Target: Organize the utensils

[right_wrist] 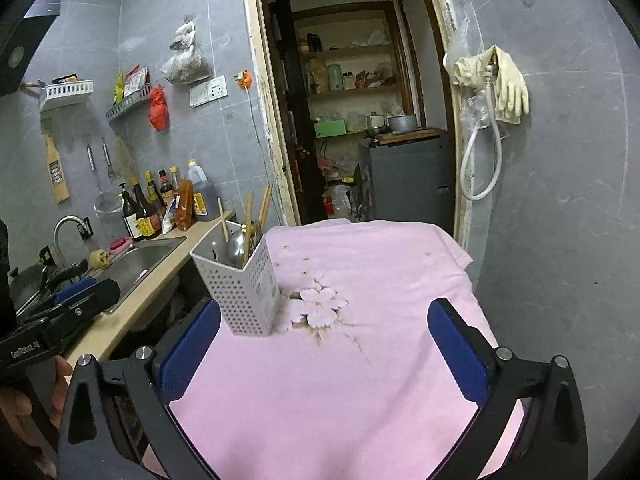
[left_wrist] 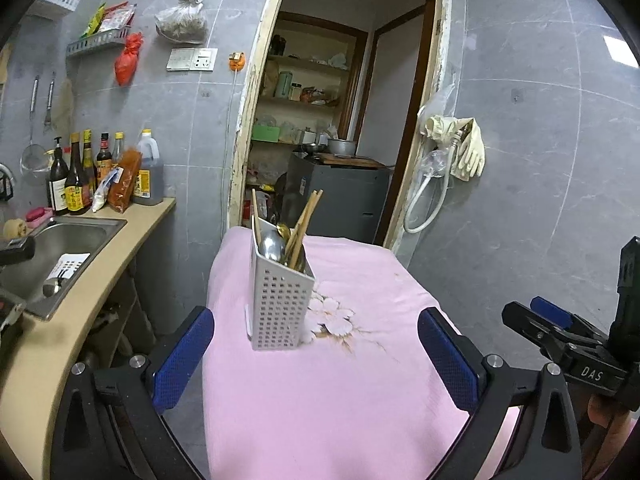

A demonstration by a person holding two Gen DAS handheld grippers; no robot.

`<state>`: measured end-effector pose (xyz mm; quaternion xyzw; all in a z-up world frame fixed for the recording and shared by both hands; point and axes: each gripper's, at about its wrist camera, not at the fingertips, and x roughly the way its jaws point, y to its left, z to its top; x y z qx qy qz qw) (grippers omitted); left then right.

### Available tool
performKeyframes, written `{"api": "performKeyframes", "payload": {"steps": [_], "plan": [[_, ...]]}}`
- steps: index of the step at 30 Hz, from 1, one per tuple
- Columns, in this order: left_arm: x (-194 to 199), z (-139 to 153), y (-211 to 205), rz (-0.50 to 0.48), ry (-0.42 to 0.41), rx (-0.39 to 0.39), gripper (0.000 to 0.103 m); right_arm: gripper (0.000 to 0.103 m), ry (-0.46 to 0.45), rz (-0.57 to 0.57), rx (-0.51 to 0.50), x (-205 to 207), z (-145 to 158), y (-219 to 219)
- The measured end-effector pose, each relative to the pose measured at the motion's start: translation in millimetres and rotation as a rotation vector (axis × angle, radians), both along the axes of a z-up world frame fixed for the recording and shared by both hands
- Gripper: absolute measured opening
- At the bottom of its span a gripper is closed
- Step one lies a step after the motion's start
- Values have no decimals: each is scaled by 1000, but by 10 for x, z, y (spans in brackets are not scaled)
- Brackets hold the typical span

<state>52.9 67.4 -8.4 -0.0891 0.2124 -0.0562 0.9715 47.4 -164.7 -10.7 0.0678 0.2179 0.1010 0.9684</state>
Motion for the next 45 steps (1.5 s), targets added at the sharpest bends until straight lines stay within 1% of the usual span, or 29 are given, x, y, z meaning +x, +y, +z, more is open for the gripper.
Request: {"api": "performKeyframes", "payload": {"steps": [5, 10, 19, 28, 34, 45], "plan": [[-259, -62, -83, -7, -16, -1, 103, 102, -21, -1, -18, -328, 18, -58], [-461, -104, -158, -14, -22, 17, 103, 102, -37, -8, -31, -622, 18, -106], [-726, -192, -258, -18, -22, 39, 103, 102, -41, -34, -46, -916, -60, -277], [-819, -239, -294, -10, -9, 37, 103, 102, -24, -42, -40, -970, -118, -398], [-872, -268, -348, -5, -6, 55, 103, 102, -12, -30, -35, -943, -154, -430], [-902, -289, -341, 0, -4, 51, 103, 102, -4, -6, -44, -910, -185, -425]]}}
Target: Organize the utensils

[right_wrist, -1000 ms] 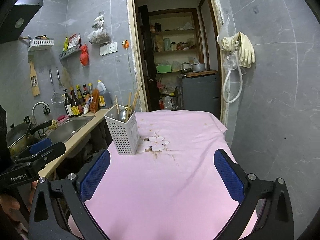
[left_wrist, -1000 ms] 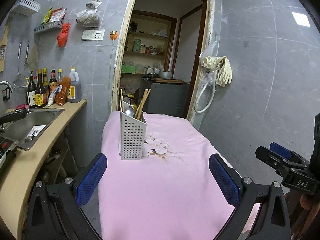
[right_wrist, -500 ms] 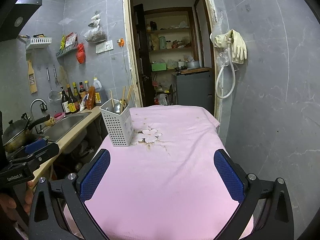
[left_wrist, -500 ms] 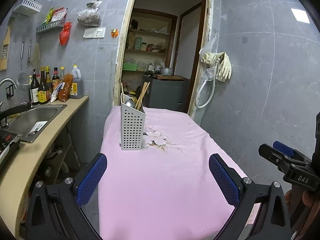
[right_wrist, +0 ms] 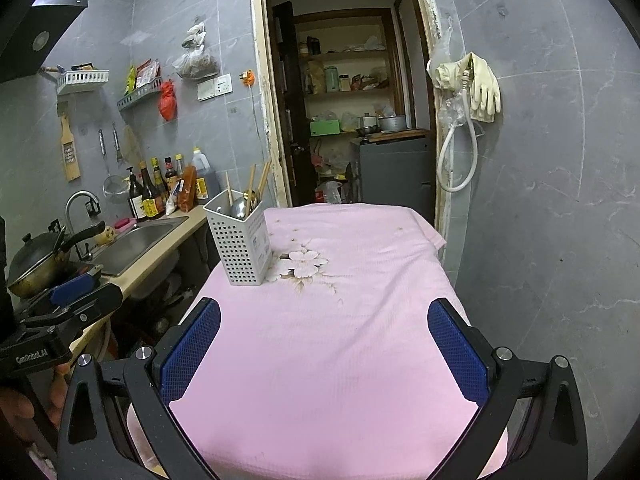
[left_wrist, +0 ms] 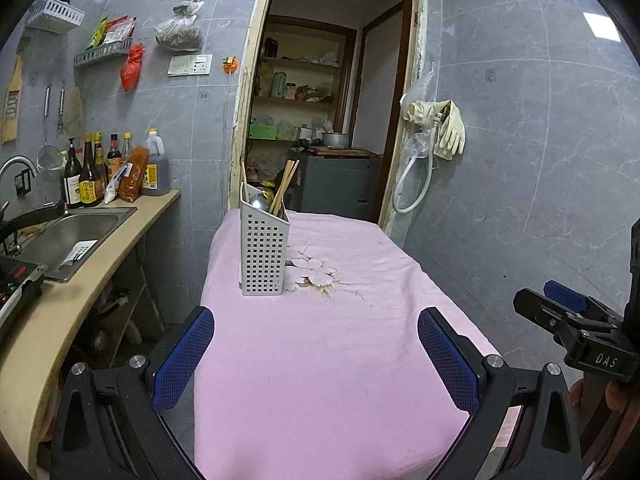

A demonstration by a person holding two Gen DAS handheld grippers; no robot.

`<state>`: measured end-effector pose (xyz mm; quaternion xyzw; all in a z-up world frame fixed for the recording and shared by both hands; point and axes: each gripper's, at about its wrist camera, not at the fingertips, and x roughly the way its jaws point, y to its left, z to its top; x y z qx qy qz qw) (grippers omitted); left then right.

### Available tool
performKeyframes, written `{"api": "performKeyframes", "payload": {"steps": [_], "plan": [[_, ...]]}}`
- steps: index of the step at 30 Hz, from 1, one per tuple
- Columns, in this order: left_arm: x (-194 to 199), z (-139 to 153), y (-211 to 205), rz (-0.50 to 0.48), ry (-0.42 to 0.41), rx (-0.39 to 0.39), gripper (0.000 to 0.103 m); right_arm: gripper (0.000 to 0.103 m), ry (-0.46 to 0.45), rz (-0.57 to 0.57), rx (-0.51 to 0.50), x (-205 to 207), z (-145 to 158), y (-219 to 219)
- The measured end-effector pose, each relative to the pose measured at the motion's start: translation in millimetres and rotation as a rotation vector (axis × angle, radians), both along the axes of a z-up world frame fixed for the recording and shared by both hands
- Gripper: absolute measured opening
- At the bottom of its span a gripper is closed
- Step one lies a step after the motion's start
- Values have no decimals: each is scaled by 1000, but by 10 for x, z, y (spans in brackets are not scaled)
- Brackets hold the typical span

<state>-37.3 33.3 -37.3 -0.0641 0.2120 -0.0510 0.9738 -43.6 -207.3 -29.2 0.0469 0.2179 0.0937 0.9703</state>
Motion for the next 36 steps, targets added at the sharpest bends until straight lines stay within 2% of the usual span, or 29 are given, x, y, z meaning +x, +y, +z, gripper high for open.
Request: {"api": "performKeyframes", "payload": {"steps": [36], "plan": [[0, -22, 9, 2, 3, 0, 103, 102, 6, 13, -3, -12, -39, 37]]}}
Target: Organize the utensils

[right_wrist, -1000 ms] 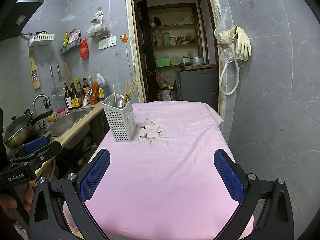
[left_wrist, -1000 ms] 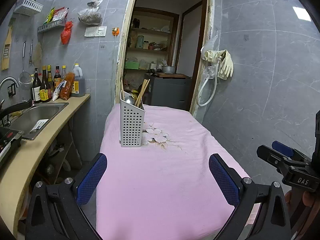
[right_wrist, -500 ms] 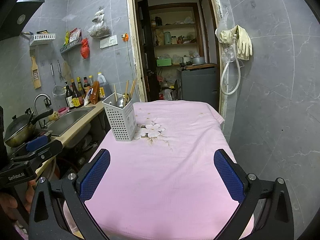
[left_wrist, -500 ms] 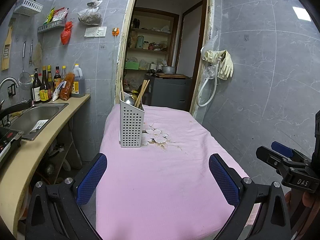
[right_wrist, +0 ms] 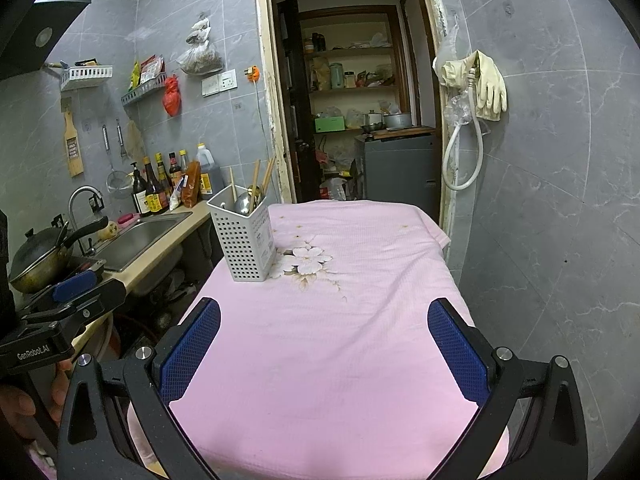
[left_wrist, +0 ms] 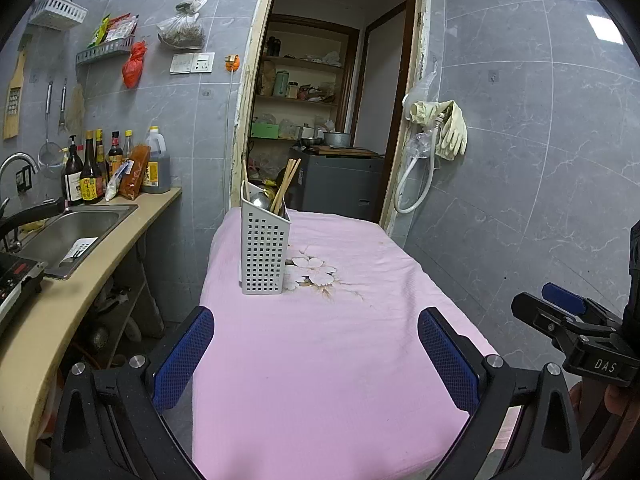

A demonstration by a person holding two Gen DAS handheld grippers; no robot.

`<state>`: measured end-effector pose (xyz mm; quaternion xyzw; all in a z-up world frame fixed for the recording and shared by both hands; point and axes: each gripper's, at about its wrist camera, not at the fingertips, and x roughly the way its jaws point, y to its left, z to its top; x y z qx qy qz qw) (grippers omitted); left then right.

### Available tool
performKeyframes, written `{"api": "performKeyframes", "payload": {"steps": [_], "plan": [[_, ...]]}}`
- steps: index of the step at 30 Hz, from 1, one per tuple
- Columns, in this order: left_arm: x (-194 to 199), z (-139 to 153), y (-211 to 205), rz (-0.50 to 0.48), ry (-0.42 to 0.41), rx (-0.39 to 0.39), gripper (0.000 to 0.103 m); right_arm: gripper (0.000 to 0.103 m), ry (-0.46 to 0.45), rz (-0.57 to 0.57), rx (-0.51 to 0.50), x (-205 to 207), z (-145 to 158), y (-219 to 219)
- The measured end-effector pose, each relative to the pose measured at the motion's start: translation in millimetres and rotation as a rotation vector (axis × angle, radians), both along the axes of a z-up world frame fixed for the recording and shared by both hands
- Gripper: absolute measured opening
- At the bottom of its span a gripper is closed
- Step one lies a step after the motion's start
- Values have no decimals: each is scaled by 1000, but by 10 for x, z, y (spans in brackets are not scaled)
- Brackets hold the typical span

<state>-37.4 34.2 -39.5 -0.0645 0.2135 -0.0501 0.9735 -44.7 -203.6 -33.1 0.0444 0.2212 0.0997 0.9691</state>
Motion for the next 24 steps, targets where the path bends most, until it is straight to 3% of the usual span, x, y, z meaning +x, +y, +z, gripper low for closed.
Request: {"api": "performKeyframes", "payload": {"steps": [24], "plan": [[-24, -32, 52, 4, 2, -4, 103, 102, 2, 1, -3, 2, -1, 14]]}}
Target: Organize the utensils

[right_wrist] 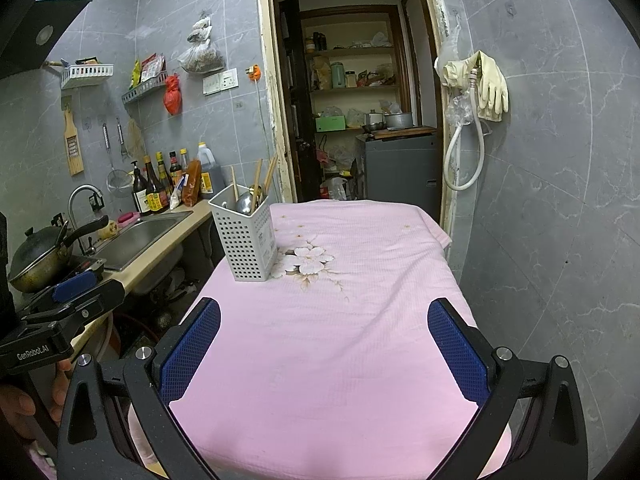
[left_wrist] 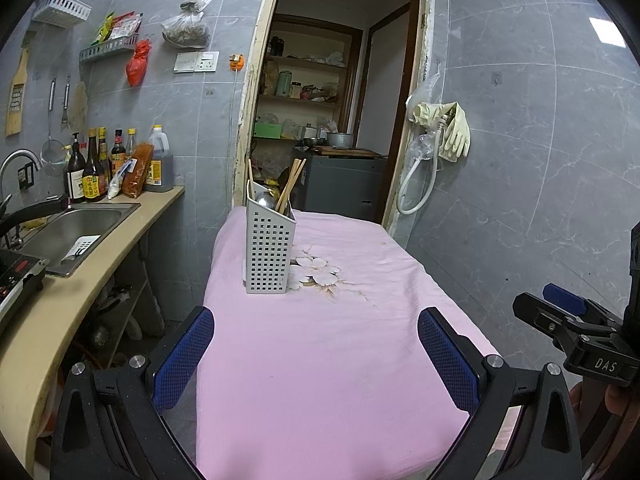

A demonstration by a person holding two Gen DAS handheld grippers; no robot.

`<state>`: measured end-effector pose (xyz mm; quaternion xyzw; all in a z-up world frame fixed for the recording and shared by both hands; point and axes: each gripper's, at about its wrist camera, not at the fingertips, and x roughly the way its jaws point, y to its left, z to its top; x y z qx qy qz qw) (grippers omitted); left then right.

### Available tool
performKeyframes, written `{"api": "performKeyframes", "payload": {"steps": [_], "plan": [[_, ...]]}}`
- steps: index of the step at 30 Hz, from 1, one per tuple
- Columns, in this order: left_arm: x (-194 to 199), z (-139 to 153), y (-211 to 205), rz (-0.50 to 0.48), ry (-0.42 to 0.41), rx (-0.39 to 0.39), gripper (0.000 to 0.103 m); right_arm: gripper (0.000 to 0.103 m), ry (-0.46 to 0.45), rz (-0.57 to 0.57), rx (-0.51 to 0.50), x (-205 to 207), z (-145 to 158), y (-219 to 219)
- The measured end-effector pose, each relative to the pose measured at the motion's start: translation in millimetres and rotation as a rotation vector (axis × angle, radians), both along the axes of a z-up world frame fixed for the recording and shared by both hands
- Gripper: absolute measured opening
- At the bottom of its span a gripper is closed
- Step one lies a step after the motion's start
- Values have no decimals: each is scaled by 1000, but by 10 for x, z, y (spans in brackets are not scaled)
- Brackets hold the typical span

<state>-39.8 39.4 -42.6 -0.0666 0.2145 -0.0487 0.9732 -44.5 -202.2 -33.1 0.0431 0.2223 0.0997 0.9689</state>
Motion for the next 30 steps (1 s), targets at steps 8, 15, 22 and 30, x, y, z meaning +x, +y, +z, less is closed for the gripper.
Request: {"api": "performKeyframes", "payload": {"steps": [8, 15, 22, 30], "plan": [[17, 6, 29, 3, 0, -3, 103, 102, 0, 1, 0, 6, 3, -8], [17, 5, 27, 2, 3, -3, 103, 102, 0, 0, 1, 1, 2, -3], [10, -12, 52, 4, 5, -4, 103, 102, -1, 1, 1, -2, 4, 1], [2, -14, 62, 5, 5, -5, 103, 102, 0, 2, 1, 9, 11, -14]]}}
